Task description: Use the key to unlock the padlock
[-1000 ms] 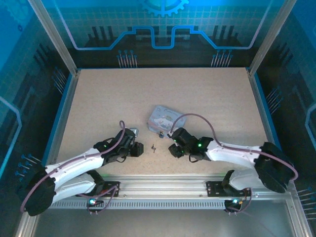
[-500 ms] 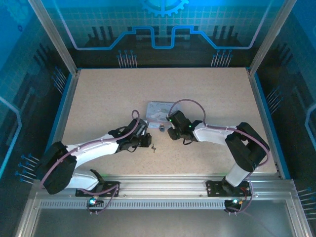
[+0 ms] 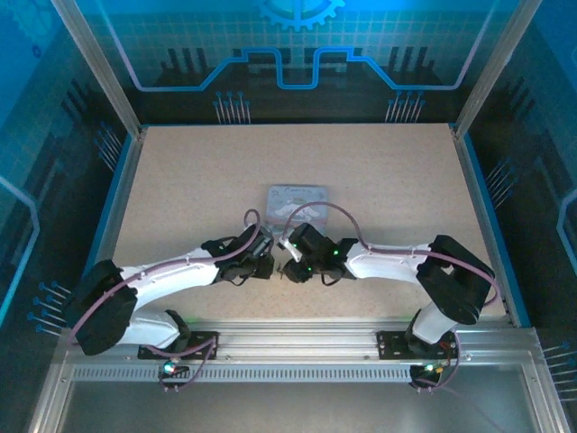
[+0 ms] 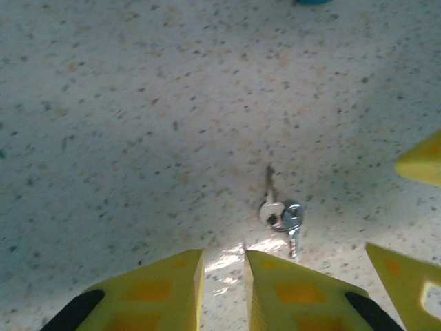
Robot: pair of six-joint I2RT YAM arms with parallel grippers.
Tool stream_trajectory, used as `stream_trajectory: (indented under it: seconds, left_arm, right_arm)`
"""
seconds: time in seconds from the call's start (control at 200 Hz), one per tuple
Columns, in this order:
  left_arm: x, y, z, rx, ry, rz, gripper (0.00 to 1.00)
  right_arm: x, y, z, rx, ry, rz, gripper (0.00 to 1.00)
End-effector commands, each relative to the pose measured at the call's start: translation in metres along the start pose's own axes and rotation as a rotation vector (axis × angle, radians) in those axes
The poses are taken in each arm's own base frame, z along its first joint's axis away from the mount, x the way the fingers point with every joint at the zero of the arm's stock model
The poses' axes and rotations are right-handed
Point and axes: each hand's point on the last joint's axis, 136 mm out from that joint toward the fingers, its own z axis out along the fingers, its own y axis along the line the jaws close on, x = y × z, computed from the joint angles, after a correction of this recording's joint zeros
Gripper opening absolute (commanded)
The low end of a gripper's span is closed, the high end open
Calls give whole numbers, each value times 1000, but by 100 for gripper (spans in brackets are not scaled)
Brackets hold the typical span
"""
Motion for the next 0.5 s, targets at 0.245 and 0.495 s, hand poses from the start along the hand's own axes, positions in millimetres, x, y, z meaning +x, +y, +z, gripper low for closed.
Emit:
stream_trajectory:
  seconds: [0.245,0.495]
  left_arm:
    - [24,34,-4,-34,27,-143,25]
    - [27,40,-4,-23,18,-160,26]
  right_arm:
    - [-14,24,7,-183,62,-277,57]
    - [-17,26,23,-201,115,-287,50]
